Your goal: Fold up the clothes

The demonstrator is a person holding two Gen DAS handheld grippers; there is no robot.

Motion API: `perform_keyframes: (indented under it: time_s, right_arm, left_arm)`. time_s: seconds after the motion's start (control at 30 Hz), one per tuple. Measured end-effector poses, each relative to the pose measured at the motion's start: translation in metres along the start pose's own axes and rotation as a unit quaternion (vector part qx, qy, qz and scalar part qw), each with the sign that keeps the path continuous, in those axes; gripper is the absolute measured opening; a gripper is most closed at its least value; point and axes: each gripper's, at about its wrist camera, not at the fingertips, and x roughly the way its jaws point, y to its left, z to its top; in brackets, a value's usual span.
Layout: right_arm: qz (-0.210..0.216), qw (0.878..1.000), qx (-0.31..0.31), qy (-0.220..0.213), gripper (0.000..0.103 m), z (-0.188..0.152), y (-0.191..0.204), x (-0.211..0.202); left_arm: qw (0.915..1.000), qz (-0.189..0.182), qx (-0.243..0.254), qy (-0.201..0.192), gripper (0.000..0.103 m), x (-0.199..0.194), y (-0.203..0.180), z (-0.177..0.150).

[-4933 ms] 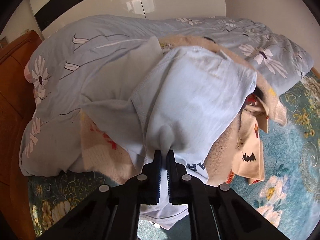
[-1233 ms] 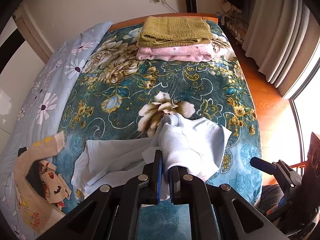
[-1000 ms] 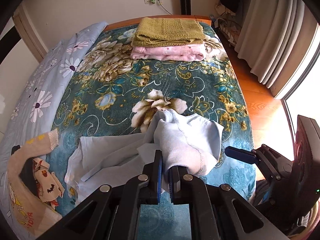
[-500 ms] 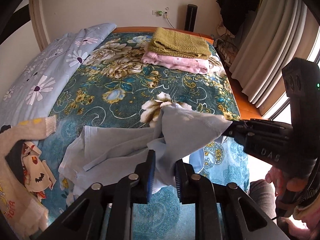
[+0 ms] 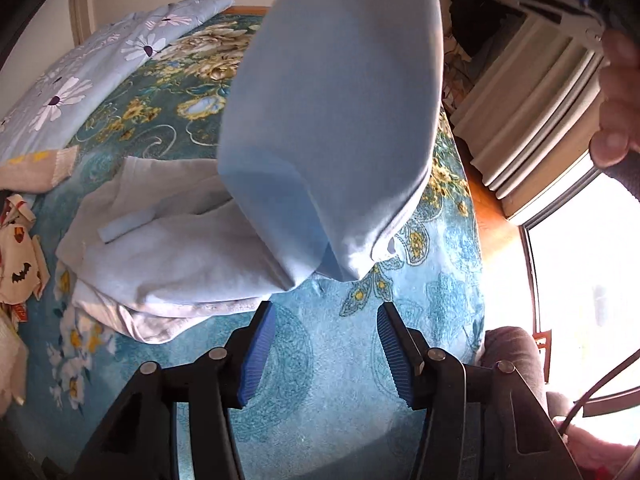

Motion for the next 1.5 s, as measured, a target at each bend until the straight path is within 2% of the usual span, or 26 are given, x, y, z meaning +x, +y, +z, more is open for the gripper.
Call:
perform_keyframes:
  time_s: [0.13,0.23,0.4,0.47,0.6,0.8,0.9,1.03,1.1,1.17,1.23,1.3,1.37,1.43,1.47,1.5]
  right_arm:
    - [0.004,0.999,0.024,-0.028,0.004,0.006,-0.01,-0.026]
    - [0.007,0.998,0.038,-0.047,0.004,0.009,-0.016,-0.045]
    - [0.018,0.997,0.04,-0.06,0.004,0.01,-0.012,-0.062]
    - [0.022,0.997,0.04,-0.066,0.004,0.01,-0.01,-0.069]
    - [0.033,0.996,0.038,-0.076,0.004,0.01,-0.004,-0.082]
    - [0.049,0.994,0.043,-0.091,0.004,0.008,0.0,-0.101]
    - [0.057,0.993,0.046,-0.098,0.004,0.007,0.002,-0.11]
    - [0.067,0.991,0.049,-0.108,0.004,0.005,0.004,-0.123]
    - [0.071,0.99,0.055,-0.111,0.004,0.005,0.003,-0.128]
    - [0.068,0.989,0.075,-0.11,0.004,0.005,-0.01,-0.127]
    - [0.064,0.989,0.084,-0.105,0.004,0.004,-0.017,-0.123]
    - [0.058,0.99,0.085,-0.095,0.004,0.004,-0.021,-0.118]
    - [0.057,0.991,0.083,-0.088,0.004,0.003,-0.02,-0.114]
    - [0.059,0.991,0.083,-0.087,0.004,0.004,-0.02,-0.112]
    - [0.06,0.991,0.084,-0.087,0.004,0.004,-0.02,-0.112]
    - [0.061,0.991,0.084,-0.088,0.004,0.005,-0.02,-0.113]
  left_arm:
    - [0.9974,-0.041,-0.059,0.008,0.057,0.009,0.012,-0.003]
    - [0.9902,-0.06,-0.124,0.021,0.058,0.016,0.031,-0.007]
    - [0.9841,-0.044,-0.169,0.033,0.058,0.027,0.047,-0.017]
    - [0.9818,-0.015,-0.188,0.019,0.058,0.024,0.055,-0.015]
    - [0.9806,0.032,-0.193,-0.012,0.058,0.015,0.069,0.0]
    - [0.9771,0.057,-0.198,-0.054,0.058,0.002,0.088,0.042]
    - [0.9798,0.061,-0.18,-0.064,0.058,0.001,0.099,0.076]
    - [0.9852,0.058,-0.154,-0.05,0.058,0.013,0.108,0.109]
    - [0.9849,0.04,-0.166,-0.03,0.058,0.02,0.109,0.105]
    - [0.9789,0.008,-0.204,-0.006,0.06,0.032,0.112,0.082]
    - [0.9617,-0.046,-0.268,0.03,0.063,0.049,0.114,0.046]
    - [0.9309,-0.105,-0.343,0.07,0.063,0.071,0.116,0.006]
    - [0.8904,-0.165,-0.413,0.095,0.063,0.09,0.115,-0.028]
    - [0.8426,-0.222,-0.478,0.112,0.063,0.107,0.111,-0.057]
    - [0.82,-0.243,-0.505,0.116,0.063,0.113,0.109,-0.068]
    - [0.8017,-0.258,-0.527,0.113,0.063,0.116,0.107,-0.075]
